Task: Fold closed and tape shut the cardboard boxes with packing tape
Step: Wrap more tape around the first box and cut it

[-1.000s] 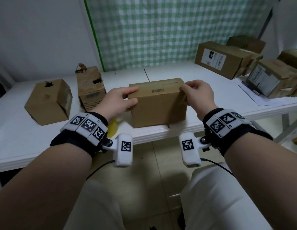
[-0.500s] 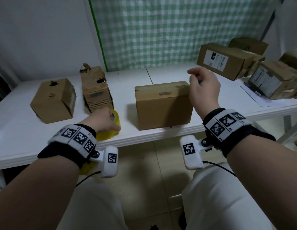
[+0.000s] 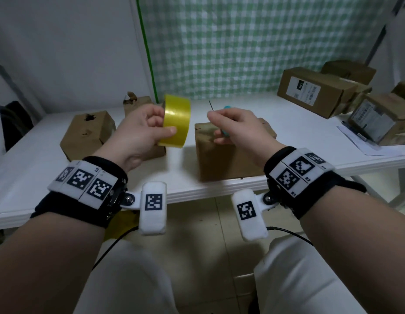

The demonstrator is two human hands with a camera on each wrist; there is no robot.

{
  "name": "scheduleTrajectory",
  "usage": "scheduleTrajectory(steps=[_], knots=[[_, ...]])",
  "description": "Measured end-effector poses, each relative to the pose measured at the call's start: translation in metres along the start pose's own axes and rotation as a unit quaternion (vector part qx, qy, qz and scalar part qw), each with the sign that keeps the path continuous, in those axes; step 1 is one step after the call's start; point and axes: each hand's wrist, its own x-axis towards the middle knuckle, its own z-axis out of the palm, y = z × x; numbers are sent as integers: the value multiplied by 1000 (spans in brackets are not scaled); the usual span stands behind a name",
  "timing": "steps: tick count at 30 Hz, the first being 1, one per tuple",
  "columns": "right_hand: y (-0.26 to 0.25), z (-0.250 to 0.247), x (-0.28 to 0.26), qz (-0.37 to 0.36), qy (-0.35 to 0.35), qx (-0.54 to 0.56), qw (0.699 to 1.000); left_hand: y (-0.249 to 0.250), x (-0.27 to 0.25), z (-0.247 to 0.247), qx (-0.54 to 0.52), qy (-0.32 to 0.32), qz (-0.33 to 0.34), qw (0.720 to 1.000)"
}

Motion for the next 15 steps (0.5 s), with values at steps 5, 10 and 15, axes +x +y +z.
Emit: scheduleTrajectory(steps=[5,10,15], knots=[[-12,14,-2,-51,-42,11,998,19,-5,22,-58,-75,16,995],[-20,2,-8,-91,-28,35,995,31,-2,27,-28,-64,4,998],[-18,-16,-8,-89,-61,-9,994,42,17,28,41,18,46,998]])
